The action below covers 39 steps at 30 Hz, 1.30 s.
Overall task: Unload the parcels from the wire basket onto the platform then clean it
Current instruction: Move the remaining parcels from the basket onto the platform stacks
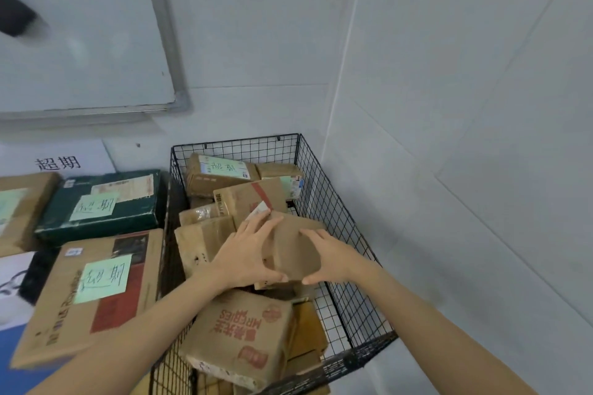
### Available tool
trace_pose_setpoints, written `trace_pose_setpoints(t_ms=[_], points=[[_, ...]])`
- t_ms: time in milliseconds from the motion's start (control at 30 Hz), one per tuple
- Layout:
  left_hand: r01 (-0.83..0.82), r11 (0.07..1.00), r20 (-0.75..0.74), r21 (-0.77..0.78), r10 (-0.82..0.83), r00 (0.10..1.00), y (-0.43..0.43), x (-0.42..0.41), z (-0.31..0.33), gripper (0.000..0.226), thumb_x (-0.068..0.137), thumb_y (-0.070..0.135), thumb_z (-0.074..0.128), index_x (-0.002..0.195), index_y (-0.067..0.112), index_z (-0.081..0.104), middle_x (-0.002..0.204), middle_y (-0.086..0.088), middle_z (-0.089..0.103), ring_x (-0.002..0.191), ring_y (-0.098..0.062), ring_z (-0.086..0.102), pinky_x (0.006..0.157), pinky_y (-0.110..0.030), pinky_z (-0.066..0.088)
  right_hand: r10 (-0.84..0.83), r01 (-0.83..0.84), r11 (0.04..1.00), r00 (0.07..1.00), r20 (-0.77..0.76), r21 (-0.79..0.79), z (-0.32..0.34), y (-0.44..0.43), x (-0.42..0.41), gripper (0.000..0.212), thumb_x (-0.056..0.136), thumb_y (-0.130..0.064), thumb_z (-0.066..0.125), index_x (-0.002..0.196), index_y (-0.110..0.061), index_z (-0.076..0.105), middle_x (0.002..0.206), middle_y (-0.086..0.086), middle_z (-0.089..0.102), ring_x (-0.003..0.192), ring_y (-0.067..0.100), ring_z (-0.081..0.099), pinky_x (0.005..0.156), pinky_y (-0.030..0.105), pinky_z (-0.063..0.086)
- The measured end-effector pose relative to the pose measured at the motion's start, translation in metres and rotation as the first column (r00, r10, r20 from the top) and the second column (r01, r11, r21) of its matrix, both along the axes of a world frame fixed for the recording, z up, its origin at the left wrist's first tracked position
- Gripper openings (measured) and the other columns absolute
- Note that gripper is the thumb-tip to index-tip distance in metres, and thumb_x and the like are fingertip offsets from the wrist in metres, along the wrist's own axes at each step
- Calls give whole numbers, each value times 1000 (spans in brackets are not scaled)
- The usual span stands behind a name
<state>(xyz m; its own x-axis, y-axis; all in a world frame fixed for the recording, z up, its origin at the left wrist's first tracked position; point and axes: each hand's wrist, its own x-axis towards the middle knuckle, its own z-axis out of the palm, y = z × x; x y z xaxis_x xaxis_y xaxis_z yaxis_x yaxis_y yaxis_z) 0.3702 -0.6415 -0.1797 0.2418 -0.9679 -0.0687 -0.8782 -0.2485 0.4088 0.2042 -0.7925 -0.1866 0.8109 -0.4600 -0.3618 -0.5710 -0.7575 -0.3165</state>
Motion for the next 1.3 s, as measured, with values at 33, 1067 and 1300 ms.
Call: trace_pose_setpoints(t_ms=[33,1067,1300], points=[[4,1000,-7,0,-4,1000,0,-1,-2,116,64,73,72,155,36,9,163,8,-4,149,-22,9,115,-52,29,7,-7,1000,1000,12,2,0,-2,-1,110,75,-44,81,157,-26,10,158,0,26,135,22,41,105,45,44],[-117,960,-300,-254,37,953,29,35,10,82,71,26,85,135,41,35,146,12,35,120,-4,43,97,-10,39,-263,224,963,900,348,149,31,15,-2,123,60,-59,86,155,-34,12,162,-1,6,144,24,26,115,48,31],[-204,883,-428,-423,4,904,42,44,60,97,68,18,87,146,38,33,148,12,37,127,-7,46,103,-33,48,-202,177,979,751,629,103,77,37,10,118,65,-44,90,153,-41,12,162,-9,0,144,8,14,119,43,18]])
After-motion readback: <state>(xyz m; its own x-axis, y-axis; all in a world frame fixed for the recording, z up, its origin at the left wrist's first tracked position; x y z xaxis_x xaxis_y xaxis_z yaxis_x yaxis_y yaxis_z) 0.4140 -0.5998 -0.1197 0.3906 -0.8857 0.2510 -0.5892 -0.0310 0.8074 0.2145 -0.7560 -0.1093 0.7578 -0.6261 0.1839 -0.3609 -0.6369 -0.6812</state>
